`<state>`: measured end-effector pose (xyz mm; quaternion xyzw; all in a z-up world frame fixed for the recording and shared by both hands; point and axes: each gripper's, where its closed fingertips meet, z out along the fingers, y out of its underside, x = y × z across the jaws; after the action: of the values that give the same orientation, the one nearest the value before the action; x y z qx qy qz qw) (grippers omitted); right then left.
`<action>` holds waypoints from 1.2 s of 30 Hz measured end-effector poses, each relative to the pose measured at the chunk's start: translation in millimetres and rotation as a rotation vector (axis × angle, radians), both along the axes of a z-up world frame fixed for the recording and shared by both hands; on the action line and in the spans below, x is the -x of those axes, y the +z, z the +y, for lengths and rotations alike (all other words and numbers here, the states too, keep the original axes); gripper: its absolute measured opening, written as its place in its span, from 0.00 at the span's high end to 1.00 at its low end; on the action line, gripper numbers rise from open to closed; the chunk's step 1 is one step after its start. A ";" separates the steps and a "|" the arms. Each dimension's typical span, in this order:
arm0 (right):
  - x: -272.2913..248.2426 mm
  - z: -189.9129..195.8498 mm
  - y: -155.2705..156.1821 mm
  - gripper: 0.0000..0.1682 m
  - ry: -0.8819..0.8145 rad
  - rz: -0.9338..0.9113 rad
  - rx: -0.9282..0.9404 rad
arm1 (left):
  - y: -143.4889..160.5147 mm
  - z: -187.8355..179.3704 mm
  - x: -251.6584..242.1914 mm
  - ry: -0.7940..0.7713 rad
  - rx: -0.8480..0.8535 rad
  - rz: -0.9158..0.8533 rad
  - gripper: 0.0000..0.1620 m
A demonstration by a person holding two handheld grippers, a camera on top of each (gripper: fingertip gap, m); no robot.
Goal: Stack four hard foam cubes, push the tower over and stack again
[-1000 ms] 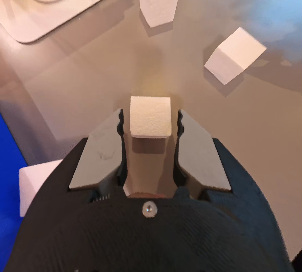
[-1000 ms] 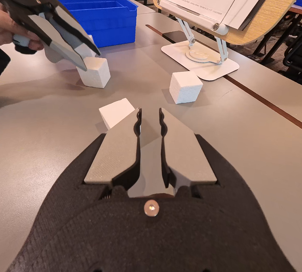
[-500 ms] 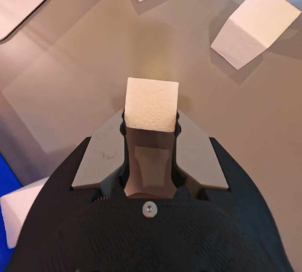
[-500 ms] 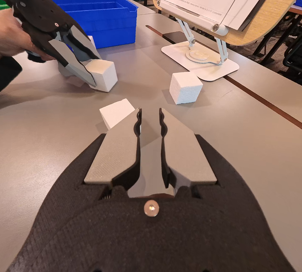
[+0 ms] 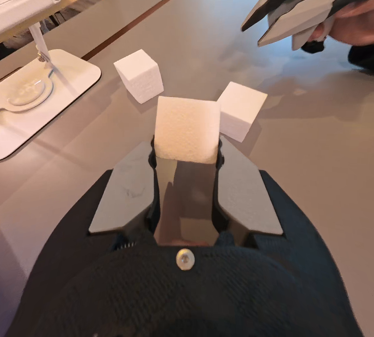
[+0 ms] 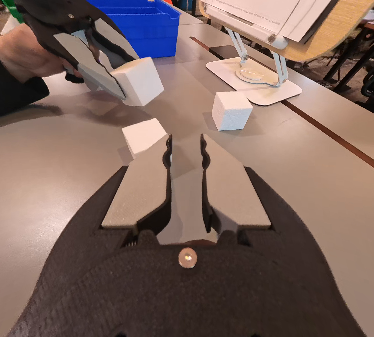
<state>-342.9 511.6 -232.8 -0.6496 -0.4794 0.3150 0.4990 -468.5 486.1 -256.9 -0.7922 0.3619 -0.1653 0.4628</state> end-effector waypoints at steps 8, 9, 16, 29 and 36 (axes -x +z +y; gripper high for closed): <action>-8.8 22.5 -37.4 0.85 -0.081 -0.103 0.063 | 17.3 -1.9 -8.6 -0.013 -0.043 -0.067 0.65; -8.4 22.9 -38.2 0.85 -0.088 -0.111 0.064 | 19.4 -3.0 -11.4 -0.037 -0.050 -0.067 0.65; -7.1 21.9 -42.6 0.82 -0.108 -0.132 0.081 | 53.1 -23.7 -45.9 -0.344 -0.054 -0.115 0.65; -6.6 23.0 -45.7 0.82 -0.098 -0.136 0.115 | 30.4 -12.1 -87.0 -0.490 0.110 0.157 0.64; -5.5 21.4 -47.6 0.82 -0.097 -0.161 0.088 | 24.1 -11.7 -86.9 -0.437 0.096 0.210 0.65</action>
<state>-337.4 533.0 -280.4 -0.7165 -0.4717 0.2581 0.4445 -381.6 474.4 -232.8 -0.7292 0.5623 -0.1952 0.3377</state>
